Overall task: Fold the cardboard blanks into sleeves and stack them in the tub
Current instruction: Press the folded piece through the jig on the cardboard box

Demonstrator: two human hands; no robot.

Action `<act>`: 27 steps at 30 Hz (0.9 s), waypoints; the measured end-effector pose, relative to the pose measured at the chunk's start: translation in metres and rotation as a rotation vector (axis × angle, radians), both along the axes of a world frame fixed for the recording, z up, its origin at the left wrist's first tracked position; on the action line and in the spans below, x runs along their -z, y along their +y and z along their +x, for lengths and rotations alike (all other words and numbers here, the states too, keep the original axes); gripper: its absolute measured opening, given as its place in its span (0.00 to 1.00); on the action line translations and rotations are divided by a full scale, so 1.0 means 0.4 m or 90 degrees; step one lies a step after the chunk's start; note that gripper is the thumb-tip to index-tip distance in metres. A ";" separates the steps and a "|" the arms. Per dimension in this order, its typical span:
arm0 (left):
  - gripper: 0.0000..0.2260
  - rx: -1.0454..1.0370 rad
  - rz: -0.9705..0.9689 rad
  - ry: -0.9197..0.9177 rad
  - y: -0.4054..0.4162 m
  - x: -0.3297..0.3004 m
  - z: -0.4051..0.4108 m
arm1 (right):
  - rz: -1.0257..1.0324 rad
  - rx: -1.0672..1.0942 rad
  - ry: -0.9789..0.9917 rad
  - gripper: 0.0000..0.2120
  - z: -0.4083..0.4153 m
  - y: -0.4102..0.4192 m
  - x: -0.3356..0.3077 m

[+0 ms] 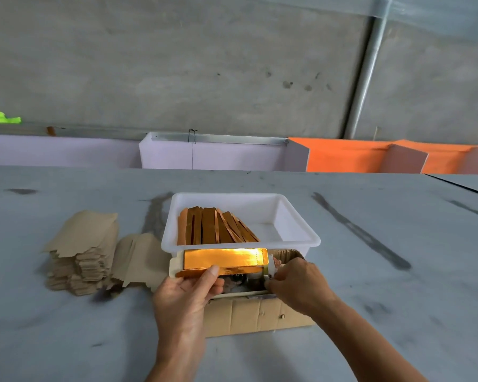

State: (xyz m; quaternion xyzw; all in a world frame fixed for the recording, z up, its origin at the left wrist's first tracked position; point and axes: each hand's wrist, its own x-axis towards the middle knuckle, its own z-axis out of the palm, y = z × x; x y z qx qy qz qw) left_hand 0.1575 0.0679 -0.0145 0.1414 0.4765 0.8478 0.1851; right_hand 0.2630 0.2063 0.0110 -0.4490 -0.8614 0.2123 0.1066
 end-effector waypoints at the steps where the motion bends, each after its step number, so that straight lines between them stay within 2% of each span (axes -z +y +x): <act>1: 0.09 0.006 0.004 -0.004 -0.001 -0.001 -0.001 | -0.002 0.010 -0.003 0.12 -0.003 0.002 0.000; 11: 0.15 0.023 0.032 -0.038 -0.010 -0.007 0.000 | -0.027 0.092 0.016 0.11 -0.027 -0.008 -0.001; 15: 0.14 0.028 0.038 -0.038 -0.013 -0.002 -0.005 | -0.047 0.104 0.026 0.12 -0.027 -0.014 -0.005; 21: 0.13 0.035 0.040 -0.034 -0.014 0.002 -0.013 | -0.094 0.090 0.085 0.06 -0.030 -0.012 -0.032; 27: 0.10 0.033 0.037 -0.039 -0.013 0.004 -0.010 | -0.073 0.073 0.105 0.05 -0.027 -0.019 -0.069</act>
